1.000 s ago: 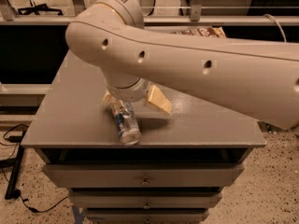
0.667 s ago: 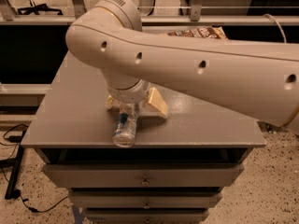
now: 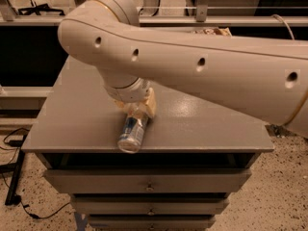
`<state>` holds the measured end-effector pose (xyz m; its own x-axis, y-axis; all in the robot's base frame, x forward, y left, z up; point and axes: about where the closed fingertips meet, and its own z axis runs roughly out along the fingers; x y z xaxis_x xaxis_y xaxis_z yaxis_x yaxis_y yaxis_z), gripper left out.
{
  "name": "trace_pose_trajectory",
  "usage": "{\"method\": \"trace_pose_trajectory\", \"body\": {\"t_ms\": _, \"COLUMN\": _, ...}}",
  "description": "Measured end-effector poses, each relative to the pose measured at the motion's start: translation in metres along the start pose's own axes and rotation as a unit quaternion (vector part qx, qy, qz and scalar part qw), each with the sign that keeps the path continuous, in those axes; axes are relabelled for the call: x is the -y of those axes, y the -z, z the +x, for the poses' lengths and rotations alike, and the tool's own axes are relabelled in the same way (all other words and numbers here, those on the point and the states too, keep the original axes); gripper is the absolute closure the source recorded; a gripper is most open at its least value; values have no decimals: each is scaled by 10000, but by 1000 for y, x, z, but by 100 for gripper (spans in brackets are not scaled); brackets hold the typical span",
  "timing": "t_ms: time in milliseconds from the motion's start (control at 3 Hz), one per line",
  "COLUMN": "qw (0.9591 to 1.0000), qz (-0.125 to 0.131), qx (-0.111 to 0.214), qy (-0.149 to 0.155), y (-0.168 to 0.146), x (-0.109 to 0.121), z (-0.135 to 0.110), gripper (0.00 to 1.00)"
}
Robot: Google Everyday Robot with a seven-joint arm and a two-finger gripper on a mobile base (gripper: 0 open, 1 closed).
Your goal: Pick redbull can
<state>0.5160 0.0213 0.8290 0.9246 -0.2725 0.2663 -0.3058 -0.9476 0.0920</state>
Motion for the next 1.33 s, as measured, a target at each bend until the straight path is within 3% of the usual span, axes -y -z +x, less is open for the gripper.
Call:
{"method": "trace_pose_trajectory", "body": {"t_ms": 333, "qw": 10000, "qz": 71, "qx": 20, "qy": -26, "y": 7, "x": 3, "z": -1, "gripper": 100}}
{"method": "trace_pose_trajectory", "body": {"t_ms": 667, "qw": 9982, "qz": 549, "qx": 152, "qy": -202, "y": 50, "x": 26, "z": -6, "gripper": 100}}
{"method": "trace_pose_trajectory", "body": {"t_ms": 1000, "qw": 9885, "qz": 1385, "qx": 476, "qy": -376, "y": 100, "x": 48, "z": -12, "gripper": 100}}
{"method": "trace_pose_trajectory", "body": {"t_ms": 1333, "qw": 9669, "qz": 2218, "qx": 1068, "qy": -674, "y": 130, "x": 60, "z": 0, "gripper": 100}}
